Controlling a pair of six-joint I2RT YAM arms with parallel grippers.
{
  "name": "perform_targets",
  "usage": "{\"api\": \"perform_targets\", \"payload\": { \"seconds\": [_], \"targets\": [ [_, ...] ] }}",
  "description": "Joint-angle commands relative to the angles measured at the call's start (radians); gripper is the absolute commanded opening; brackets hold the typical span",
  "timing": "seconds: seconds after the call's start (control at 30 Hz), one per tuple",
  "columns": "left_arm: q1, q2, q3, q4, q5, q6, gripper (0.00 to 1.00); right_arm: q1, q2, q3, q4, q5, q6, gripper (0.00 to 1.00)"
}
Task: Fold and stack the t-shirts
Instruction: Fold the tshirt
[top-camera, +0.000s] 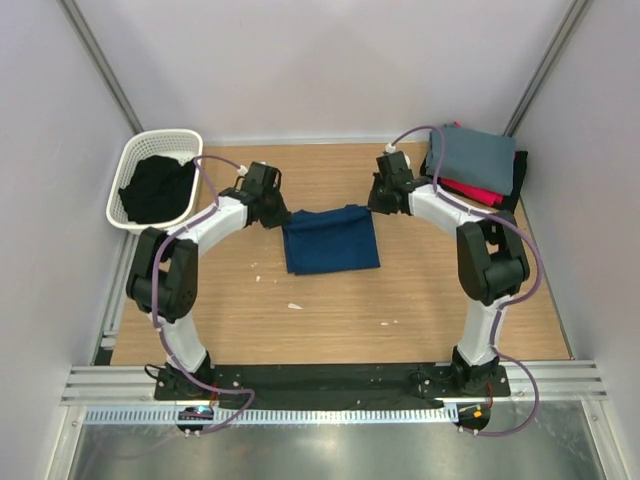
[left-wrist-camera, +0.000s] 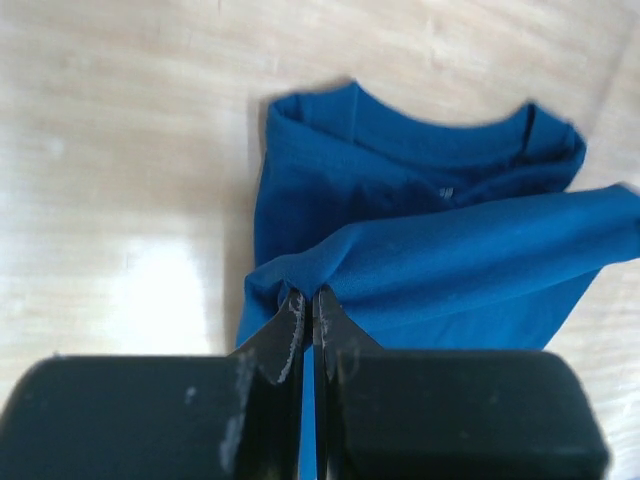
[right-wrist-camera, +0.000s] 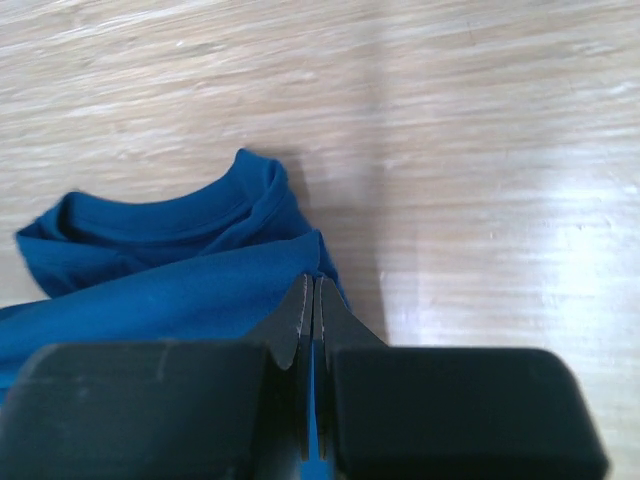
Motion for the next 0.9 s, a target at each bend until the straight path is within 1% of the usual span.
{"api": "perform_targets", "payload": {
  "seconds": [0.0,0.03,0.07,0.1,0.13,0.17,0.2,0.23,0.27,0.3,0.33,0.4,0.43,0.47,0.5,0.53,0.57,0.6,0.63,0.67,0.73,0.77,0.8,0.87],
  "targets": [
    [0.035,0.071,0.086,0.089,0.03,0.037,0.0,-0.017,0.065,0.092,0.04,0.001,-0.026,0.01],
    [0.047,0.087,0.104,0.094,0.05,0.041,0.01,-0.026,0.079,0.104,0.04,0.001,-0.026,0.01],
    [0.052,0.104,0.135,0.094,0.053,0.049,0.07,-0.03,0.099,0.135,0.04,0.001,-0.026,0.01],
    [0.058,0.136,0.155,0.094,0.061,0.057,0.14,-0.035,0.124,0.149,0.035,-0.008,-0.026,0.01],
    [0.07,0.151,0.175,0.094,0.067,0.067,0.3,-0.04,0.135,0.161,0.031,-0.016,-0.025,0.01],
    [0.078,0.165,0.225,0.065,0.079,0.084,0.6,-0.049,0.139,0.182,0.025,-0.022,-0.023,0.09],
    [0.085,0.173,0.249,0.05,0.083,0.095,0.65,-0.055,0.144,0.195,0.015,-0.034,-0.025,0.17],
    [0.101,0.17,0.27,0.034,0.089,0.104,0.71,-0.063,0.135,0.209,0.006,-0.082,-0.026,0.41],
    [0.107,0.158,0.298,0.008,0.086,0.113,0.79,-0.066,0.124,0.23,-0.007,-0.091,-0.031,0.58],
    [0.115,0.141,0.304,0.001,0.083,0.13,0.79,-0.066,0.107,0.238,-0.03,-0.099,-0.037,0.73],
    [0.115,0.086,0.304,-0.007,0.08,0.139,0.8,-0.066,0.069,0.241,-0.038,-0.135,-0.045,0.86],
    [0.113,0.023,0.269,-0.015,0.118,0.138,0.78,-0.064,0.021,0.23,-0.043,-0.185,-0.061,0.87],
    [0.109,-0.011,0.243,-0.003,0.139,0.129,0.76,-0.063,-0.002,0.218,-0.043,-0.2,-0.063,0.84],
    [0.101,-0.078,0.212,0.044,0.18,0.121,0.66,-0.058,-0.052,0.188,-0.032,-0.209,-0.065,0.81],
    [0.081,-0.106,0.142,0.069,0.182,0.092,0.6,-0.05,-0.071,0.169,-0.023,-0.211,-0.065,0.76],
    [0.069,-0.131,0.11,0.095,0.188,0.069,0.47,-0.044,-0.091,0.151,-0.012,-0.215,-0.063,0.54],
    [0.058,-0.163,0.074,0.159,0.201,0.052,0.24,-0.04,-0.117,0.109,0.024,-0.225,-0.059,0.43],
    [0.038,-0.169,0.048,0.184,0.21,0.038,0.15,-0.032,-0.126,0.086,0.047,-0.231,-0.049,0.33],
    [0.029,-0.165,0.018,0.197,0.205,0.008,0.04,-0.027,-0.131,0.051,0.067,-0.238,-0.049,0.21],
    [0.021,-0.143,0.011,0.22,0.216,0.0,0.0,-0.023,-0.114,0.045,0.087,-0.252,-0.048,0.15],
    [0.012,-0.106,0.003,0.232,0.234,-0.032,0.0,-0.017,-0.086,0.04,0.092,-0.254,-0.042,0.07],
    [0.01,-0.09,0.0,0.265,0.242,-0.046,0.0,-0.017,-0.066,0.04,0.098,-0.254,-0.039,0.04],
    [0.01,-0.045,0.0,0.279,0.247,-0.055,0.0,-0.017,-0.031,0.043,0.1,-0.242,-0.034,0.02],
    [0.01,0.001,0.023,0.293,0.248,-0.068,0.0,-0.017,0.006,0.055,0.1,-0.229,-0.034,0.01]
  ]
}}
